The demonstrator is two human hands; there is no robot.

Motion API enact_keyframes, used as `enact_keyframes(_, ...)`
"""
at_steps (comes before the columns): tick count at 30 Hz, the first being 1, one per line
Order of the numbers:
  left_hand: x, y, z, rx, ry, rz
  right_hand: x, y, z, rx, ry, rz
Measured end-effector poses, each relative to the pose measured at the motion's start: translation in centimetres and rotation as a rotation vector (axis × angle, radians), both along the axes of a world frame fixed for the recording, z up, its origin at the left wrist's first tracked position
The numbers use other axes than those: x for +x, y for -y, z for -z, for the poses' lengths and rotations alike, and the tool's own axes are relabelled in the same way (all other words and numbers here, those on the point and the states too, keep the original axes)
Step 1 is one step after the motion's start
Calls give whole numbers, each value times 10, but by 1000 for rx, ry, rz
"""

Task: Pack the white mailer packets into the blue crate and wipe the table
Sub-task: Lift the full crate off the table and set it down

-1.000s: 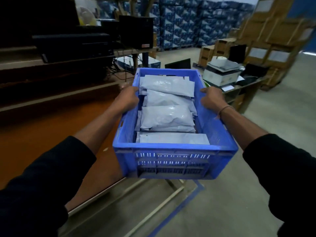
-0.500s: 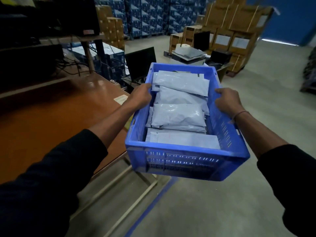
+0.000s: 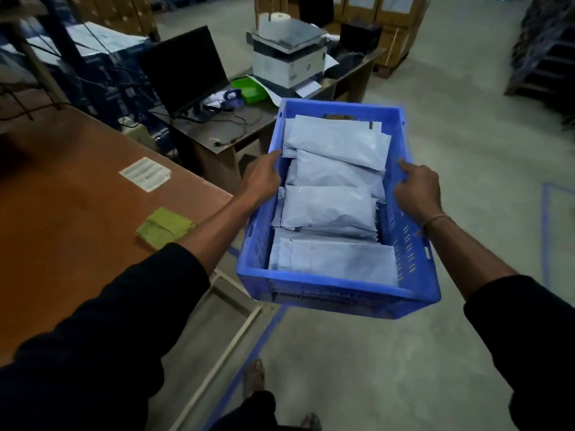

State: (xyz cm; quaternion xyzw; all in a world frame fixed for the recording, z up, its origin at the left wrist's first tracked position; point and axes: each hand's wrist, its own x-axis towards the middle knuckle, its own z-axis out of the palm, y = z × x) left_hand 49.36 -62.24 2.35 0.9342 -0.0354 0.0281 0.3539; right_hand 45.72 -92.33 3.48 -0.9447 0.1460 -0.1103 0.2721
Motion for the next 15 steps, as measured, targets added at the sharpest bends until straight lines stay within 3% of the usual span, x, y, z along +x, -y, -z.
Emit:
enact_keyframes(9,85,30,109,-52,-78,61,27,17,108,-14,-33,141)
enact_keyframes(15,101,43,199,-46,-124,157,24,23,191,75,-161,220)
